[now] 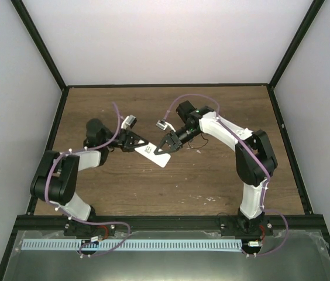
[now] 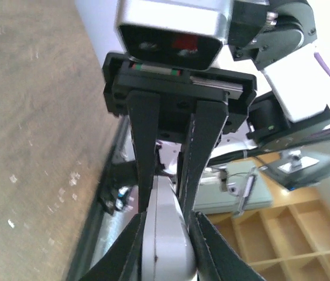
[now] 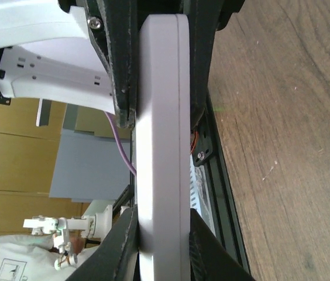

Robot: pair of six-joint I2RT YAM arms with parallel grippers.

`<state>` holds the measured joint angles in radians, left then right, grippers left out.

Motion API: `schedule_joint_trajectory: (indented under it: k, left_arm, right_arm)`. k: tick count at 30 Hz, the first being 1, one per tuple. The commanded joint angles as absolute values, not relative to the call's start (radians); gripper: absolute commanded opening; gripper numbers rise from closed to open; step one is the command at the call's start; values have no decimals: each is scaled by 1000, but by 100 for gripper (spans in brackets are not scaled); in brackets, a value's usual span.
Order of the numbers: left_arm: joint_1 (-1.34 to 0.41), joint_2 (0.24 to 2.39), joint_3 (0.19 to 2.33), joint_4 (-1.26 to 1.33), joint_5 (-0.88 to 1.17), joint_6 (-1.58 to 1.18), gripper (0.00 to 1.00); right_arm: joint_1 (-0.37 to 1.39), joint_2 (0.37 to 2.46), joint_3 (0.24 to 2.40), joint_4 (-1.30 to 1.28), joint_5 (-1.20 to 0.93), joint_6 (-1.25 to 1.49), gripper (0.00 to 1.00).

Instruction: Load the batteries into the remote control

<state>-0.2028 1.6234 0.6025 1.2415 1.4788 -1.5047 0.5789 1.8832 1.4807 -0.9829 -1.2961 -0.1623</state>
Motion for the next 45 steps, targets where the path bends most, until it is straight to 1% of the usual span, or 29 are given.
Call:
schedule_joint_trajectory:
  k: [1, 2, 3, 4, 6, 7, 9, 11, 15, 18, 20, 26, 31, 38, 40, 45]
  left_arm:
    - [-196, 1485, 791, 173, 1300, -729, 20]
    - [-196, 1472, 877, -138, 1236, -494, 21]
    - [-190, 1473, 932, -295, 1202, -387, 21]
    - [-169, 1472, 944, -323, 1213, -380, 21]
    - [-120, 1452, 893, -143, 1260, -536, 23]
    - [-104, 1438, 871, -96, 1244, -570, 25]
    - [-93, 1414, 888, -187, 1167, -497, 28]
    - [-93, 1395, 920, -261, 1099, -443, 31]
    - [-82, 1336, 928, -246, 989, -448, 37]
    - [-77, 1290, 947, -279, 858, -421, 42]
    - [-75, 1252, 953, -292, 771, -416, 43]
    - [-74, 1181, 1002, -365, 557, -368, 44]
    - [-71, 1128, 1022, -408, 479, -340, 44]
    - [-69, 1097, 996, -401, 446, -348, 44]
    - [-69, 1098, 991, -398, 440, -352, 44]
    - [-69, 1099, 991, -390, 425, -354, 44]
  right_arm:
    - [591, 1875, 1521, -996, -1216, -191, 8]
    - [590, 1874, 1522, -996, -1208, -192, 7]
    - [588, 1872, 1520, -996, -1200, -192, 6]
    - [585, 1871, 1520, -996, -1189, -191, 6]
    - [582, 1870, 1516, -995, -1156, -191, 4]
    - [581, 1868, 1515, -995, -1139, -192, 3]
    - [579, 1864, 1512, -995, -1096, -189, 1]
    - [571, 1860, 1510, -994, -1059, -181, 1]
    - [562, 1837, 1497, -991, -964, -172, 1]
    - [552, 1815, 1479, -983, -880, -152, 1]
    - [548, 1807, 1462, -968, -755, -117, 1]
    - [546, 1829, 1402, -901, -113, 44, 1]
    - [547, 1828, 1362, -838, 214, 206, 1]
    - [554, 1858, 1277, -770, 533, 277, 1]
    - [554, 1877, 1247, -746, 590, 288, 1]
    - [558, 1907, 1203, -721, 642, 342, 1]
